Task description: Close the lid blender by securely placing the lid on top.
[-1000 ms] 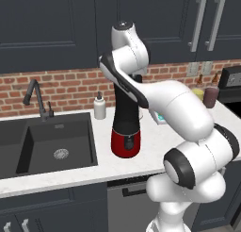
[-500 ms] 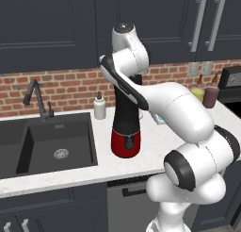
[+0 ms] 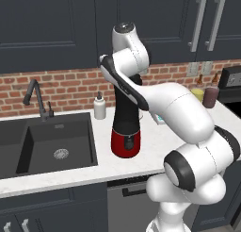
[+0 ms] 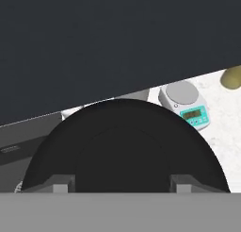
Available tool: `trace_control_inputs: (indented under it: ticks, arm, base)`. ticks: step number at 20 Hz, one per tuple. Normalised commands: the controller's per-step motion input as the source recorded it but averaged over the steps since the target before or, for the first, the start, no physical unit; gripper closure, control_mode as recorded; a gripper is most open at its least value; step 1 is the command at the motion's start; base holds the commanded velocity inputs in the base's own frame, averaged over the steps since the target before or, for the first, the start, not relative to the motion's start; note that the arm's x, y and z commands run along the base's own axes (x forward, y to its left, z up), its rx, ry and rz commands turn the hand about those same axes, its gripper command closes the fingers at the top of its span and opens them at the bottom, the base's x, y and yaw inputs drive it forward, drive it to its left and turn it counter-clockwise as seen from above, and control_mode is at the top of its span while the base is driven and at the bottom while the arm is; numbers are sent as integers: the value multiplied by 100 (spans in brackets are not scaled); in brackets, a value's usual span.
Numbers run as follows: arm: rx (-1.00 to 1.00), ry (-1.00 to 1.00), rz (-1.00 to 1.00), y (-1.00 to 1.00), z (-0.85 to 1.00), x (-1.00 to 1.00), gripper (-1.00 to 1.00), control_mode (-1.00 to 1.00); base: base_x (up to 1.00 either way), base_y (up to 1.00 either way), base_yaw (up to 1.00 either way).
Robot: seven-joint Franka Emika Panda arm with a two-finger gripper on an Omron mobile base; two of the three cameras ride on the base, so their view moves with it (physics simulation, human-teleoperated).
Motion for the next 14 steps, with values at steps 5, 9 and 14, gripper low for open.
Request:
trace_control_inputs:
  ticks: [5, 9, 14]
  arm:
    - [0, -10, 0, 0, 20, 0, -100, -100]
    - [0, -14, 0, 0, 27, -6, -100, -100]
    - [0, -29, 0, 0, 20, -69, -100, -100]
  base:
    - [0, 0, 0]
    - [0, 0, 0]
    - [0, 0, 0]
